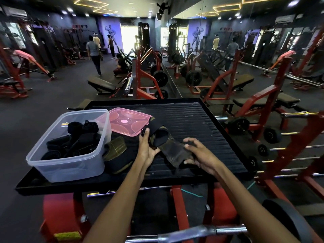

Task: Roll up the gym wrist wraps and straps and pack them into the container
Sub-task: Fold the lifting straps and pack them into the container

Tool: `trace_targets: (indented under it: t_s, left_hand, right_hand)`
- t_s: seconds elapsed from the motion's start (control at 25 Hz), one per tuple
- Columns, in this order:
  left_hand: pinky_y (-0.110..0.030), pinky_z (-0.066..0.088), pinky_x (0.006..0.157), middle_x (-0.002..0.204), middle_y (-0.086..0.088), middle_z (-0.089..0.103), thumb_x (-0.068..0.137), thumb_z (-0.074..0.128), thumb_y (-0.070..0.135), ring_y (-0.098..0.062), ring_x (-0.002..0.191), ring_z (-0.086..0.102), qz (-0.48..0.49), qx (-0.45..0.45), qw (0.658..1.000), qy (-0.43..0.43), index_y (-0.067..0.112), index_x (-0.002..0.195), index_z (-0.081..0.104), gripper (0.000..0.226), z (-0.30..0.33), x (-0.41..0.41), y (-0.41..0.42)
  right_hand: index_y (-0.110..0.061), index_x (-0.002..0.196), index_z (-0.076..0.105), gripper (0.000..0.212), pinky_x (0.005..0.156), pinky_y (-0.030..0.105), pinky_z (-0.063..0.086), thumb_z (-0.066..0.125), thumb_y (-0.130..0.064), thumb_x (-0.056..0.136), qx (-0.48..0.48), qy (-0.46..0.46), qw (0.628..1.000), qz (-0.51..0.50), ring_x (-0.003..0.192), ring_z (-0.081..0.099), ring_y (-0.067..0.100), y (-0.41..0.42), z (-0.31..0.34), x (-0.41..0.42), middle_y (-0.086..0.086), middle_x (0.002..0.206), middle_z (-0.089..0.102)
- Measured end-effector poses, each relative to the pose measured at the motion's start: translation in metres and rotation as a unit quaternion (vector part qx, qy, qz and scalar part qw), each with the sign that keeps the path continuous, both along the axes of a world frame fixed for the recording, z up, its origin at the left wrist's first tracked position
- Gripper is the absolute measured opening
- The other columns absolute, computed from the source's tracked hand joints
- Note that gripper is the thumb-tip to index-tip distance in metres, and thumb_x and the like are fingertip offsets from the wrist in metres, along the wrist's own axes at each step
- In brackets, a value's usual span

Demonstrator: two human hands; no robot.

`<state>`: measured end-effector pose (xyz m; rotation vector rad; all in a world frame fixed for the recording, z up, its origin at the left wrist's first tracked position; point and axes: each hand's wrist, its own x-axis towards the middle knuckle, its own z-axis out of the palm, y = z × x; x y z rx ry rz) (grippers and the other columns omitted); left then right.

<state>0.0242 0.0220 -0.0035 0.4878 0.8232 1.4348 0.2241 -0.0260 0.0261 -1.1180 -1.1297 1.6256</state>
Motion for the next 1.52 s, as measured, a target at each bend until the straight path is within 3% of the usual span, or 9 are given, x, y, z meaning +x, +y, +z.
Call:
trace_targets:
  t_s: [0.12, 0.24, 0.32, 0.48, 0.72, 0.88, 1.16, 1.32, 1.52]
  left_hand:
    - [-0.055, 0.051, 0.084, 0.147, 0.004, 0.04, 0.078, 0.066, 0.048, -0.024, 0.133, 0.041, 0.017, 0.015, 0.999, 0.03, 0.037, 0.136, 0.034, 0.067, -0.003, -0.002, 0.001]
    - [-0.065, 0.043, 0.091, 0.146, 0.005, 0.039, 0.085, 0.061, 0.045, -0.022, 0.133, 0.04, 0.016, 0.012, 0.998, 0.063, 0.034, 0.134, 0.034, 0.057, -0.001, -0.001, -0.003]
    - [-0.064, 0.044, 0.089, 0.142, 0.003, 0.043, 0.091, 0.054, 0.041, -0.021, 0.128, 0.045, 0.005, 0.012, 0.996, 0.092, 0.031, 0.129, 0.038, 0.043, 0.002, 0.004, -0.009]
    - [-0.062, 0.05, 0.079, 0.144, -0.001, 0.04, 0.093, 0.048, 0.04, -0.024, 0.126, 0.047, -0.033, 0.023, 0.992, 0.123, 0.027, 0.125, 0.037, 0.036, 0.004, 0.013, -0.018]
    - [-0.061, 0.047, 0.083, 0.142, 0.0, 0.038, 0.098, 0.038, 0.04, -0.026, 0.123, 0.048, -0.05, 0.054, 0.989, 0.128, 0.041, 0.124, 0.034, 0.026, 0.003, 0.014, -0.021]
    - [-0.062, 0.045, 0.087, 0.141, -0.002, 0.04, 0.097, 0.04, 0.039, -0.026, 0.127, 0.045, -0.024, 0.052, 0.986, 0.158, 0.039, 0.113, 0.038, 0.015, 0.004, 0.015, -0.018]
    - [-0.063, 0.044, 0.091, 0.133, 0.003, 0.046, 0.099, 0.039, 0.035, -0.024, 0.118, 0.053, -0.027, 0.067, 0.984, 0.162, 0.035, 0.116, 0.033, 0.018, 0.007, 0.016, -0.021]
    - [-0.059, 0.046, 0.091, 0.115, 0.005, 0.052, 0.1, 0.038, 0.031, -0.019, 0.101, 0.058, -0.052, 0.075, 0.986, 0.143, 0.031, 0.115, 0.031, 0.017, 0.011, 0.019, -0.025]
    - [-0.046, 0.053, 0.079, 0.112, 0.001, 0.06, 0.1, 0.037, 0.026, -0.02, 0.091, 0.064, -0.102, 0.091, 0.985, 0.108, 0.028, 0.119, 0.029, 0.02, 0.014, 0.022, -0.031]
  right_hand:
    - [-0.009, 0.112, 0.058, 0.036, 0.062, 0.03, 0.056, 0.036, -0.004, 0.083, 0.007, 0.132, 0.99, 0.05, 0.087, 0.068, 0.019, 0.0, 0.001, 0.004, 0.009, 0.101, 0.067]
    - [-0.014, 0.105, 0.061, 0.028, 0.063, 0.021, 0.049, 0.051, 0.002, 0.084, 0.152, -0.05, 0.987, -0.026, 0.09, 0.062, 0.011, 0.0, 0.0, -0.006, 0.004, 0.095, 0.065]
    - [-0.011, 0.085, 0.064, 0.005, 0.068, 0.015, 0.041, 0.065, -0.006, 0.085, 0.255, -0.202, 0.933, -0.154, 0.081, 0.052, 0.005, 0.0, 0.0, -0.018, 0.0, 0.087, 0.053]
    - [-0.007, 0.082, 0.055, 0.01, 0.07, 0.023, 0.041, 0.065, -0.005, 0.082, 0.293, -0.182, 0.898, -0.273, 0.076, 0.05, 0.013, 0.001, 0.003, -0.035, 0.007, 0.085, 0.051]
    - [-0.017, 0.105, 0.06, 0.028, 0.086, 0.013, 0.042, 0.07, -0.009, 0.08, 0.389, -0.269, 0.858, -0.198, 0.095, 0.054, 0.0, -0.004, -0.003, -0.046, -0.008, 0.102, 0.06]
    - [-0.013, 0.098, 0.059, 0.021, 0.077, 0.023, 0.041, 0.07, -0.009, 0.08, 0.37, -0.363, 0.814, -0.263, 0.084, 0.05, 0.005, -0.005, -0.011, -0.059, -0.002, 0.096, 0.056]
    - [-0.01, 0.11, 0.044, 0.023, 0.077, 0.02, 0.036, 0.056, -0.012, 0.091, 0.282, -0.276, 0.877, -0.273, 0.088, 0.052, 0.018, 0.003, -0.009, -0.069, 0.002, 0.098, 0.053]
    - [-0.005, 0.101, 0.061, 0.016, 0.078, 0.007, 0.035, 0.062, -0.001, 0.086, 0.313, -0.275, 0.856, -0.308, 0.087, 0.051, 0.011, 0.003, -0.01, -0.063, 0.005, 0.098, 0.056]
    - [-0.01, 0.087, 0.06, 0.013, 0.071, 0.022, 0.047, 0.068, -0.002, 0.081, 0.351, -0.304, 0.827, -0.318, 0.074, 0.056, 0.012, 0.014, -0.008, -0.061, -0.001, 0.081, 0.061]
